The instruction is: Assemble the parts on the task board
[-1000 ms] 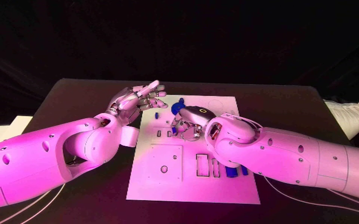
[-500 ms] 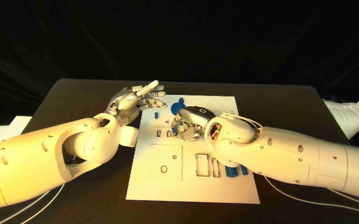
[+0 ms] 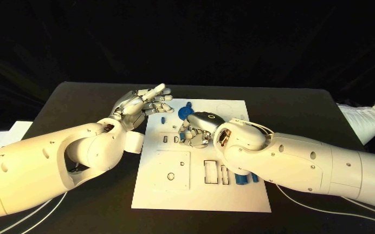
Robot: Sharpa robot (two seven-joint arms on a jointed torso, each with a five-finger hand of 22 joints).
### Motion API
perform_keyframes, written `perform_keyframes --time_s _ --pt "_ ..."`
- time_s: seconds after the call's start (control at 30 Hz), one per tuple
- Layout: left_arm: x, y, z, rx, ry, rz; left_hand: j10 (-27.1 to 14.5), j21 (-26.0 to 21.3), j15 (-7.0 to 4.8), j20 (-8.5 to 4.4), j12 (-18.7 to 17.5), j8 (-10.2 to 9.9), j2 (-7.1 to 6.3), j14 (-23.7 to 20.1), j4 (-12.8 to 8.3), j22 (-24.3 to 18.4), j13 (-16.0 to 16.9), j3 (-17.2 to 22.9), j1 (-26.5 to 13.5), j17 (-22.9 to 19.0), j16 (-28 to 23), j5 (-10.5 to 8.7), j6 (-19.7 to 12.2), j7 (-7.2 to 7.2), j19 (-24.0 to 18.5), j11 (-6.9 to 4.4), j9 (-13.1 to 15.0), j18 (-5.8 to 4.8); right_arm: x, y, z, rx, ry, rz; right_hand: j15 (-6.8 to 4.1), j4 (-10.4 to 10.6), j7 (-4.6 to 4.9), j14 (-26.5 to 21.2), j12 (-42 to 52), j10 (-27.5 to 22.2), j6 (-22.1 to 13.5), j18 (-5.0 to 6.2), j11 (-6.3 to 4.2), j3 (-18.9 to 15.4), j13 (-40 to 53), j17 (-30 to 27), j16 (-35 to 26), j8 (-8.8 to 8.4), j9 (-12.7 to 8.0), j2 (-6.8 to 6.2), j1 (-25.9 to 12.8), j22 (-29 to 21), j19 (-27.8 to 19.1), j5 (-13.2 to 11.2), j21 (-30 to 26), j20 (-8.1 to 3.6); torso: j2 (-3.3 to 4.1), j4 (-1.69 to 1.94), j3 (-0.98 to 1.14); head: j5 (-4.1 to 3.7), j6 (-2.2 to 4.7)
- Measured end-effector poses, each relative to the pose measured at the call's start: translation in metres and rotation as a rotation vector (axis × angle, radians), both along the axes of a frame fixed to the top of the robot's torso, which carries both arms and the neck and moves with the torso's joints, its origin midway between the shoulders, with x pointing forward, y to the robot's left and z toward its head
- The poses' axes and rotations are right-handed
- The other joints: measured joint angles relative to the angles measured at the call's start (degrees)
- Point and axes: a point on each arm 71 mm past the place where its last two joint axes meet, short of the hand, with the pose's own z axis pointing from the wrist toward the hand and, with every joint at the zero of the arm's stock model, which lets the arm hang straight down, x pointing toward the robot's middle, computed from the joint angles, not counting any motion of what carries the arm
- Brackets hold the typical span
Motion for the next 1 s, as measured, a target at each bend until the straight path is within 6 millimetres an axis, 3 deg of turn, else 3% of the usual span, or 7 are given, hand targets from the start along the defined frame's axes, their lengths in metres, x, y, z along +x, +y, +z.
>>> perform_keyframes --time_s 0.3,0.53,0.7,1.0 --pt "0.000 0.000 0.000 0.000 0.000 0.000 0.0 0.0 0.00 0.00 0.0 0.0 0.00 0.0 0.0 0.0 0.0 0.0 0.0 0.0 0.0 0.00 0.0 0.00 0.0 0.00 0.0 0.00 0.000 0.000 0.000 0.000 0.000 -0.001 0.21 0.3 0.06 0.2 0.0 -0.1 -0.1 0.00 0.11 -0.3 0.0 0.0 -0.2 0.00 -0.1 -0.30 -0.3 0.0 -0.1 0.0 0.0 0.12 0.00 -0.03 0.01 -0.02 0.00" --pt "0.000 0.000 0.000 0.000 0.001 0.000 0.0 0.0 0.00 0.00 0.0 0.0 0.00 0.0 0.0 0.0 0.0 0.0 0.0 0.0 0.0 0.00 0.0 0.00 0.0 0.00 0.0 0.00 -0.001 -0.001 -0.001 0.015 -0.009 -0.010 0.53 1.0 0.53 0.1 -0.8 -0.7 -2.8 0.00 0.69 -2.0 -0.6 0.0 -0.6 0.06 -0.9 -1.00 -1.0 0.0 -0.4 -1.7 -0.2 0.35 0.01 -0.03 0.01 -0.07 -0.05" --pt "0.000 0.000 0.000 0.001 0.001 0.001 0.0 0.0 0.00 0.00 0.0 0.0 0.00 0.0 0.0 0.0 0.0 0.0 0.0 0.0 0.0 0.00 0.0 0.00 0.0 0.00 0.0 0.00 -0.002 -0.002 0.004 0.077 -0.048 -0.030 0.80 1.8 0.98 0.0 -1.9 -1.5 -5.5 0.01 1.32 -3.3 -1.4 0.0 -1.0 0.06 -1.0 -1.73 -1.0 0.0 -0.9 -1.8 -0.8 0.94 0.00 -0.04 0.02 -0.13 0.05" --pt "0.002 0.002 -0.001 0.003 0.002 0.006 0.0 0.0 0.00 0.00 0.0 0.0 0.00 0.0 0.0 0.0 0.0 0.0 0.0 0.0 0.0 0.00 0.0 0.00 0.0 0.00 0.0 0.00 -0.012 -0.006 0.020 0.220 -0.122 -0.024 1.03 2.0 1.04 0.2 -2.2 -1.6 -6.0 0.01 1.24 -4.0 -1.7 0.0 -1.3 0.06 -1.0 -2.16 -1.0 0.0 -1.1 -1.8 -0.9 1.15 -0.04 -0.03 0.05 -0.17 0.31"
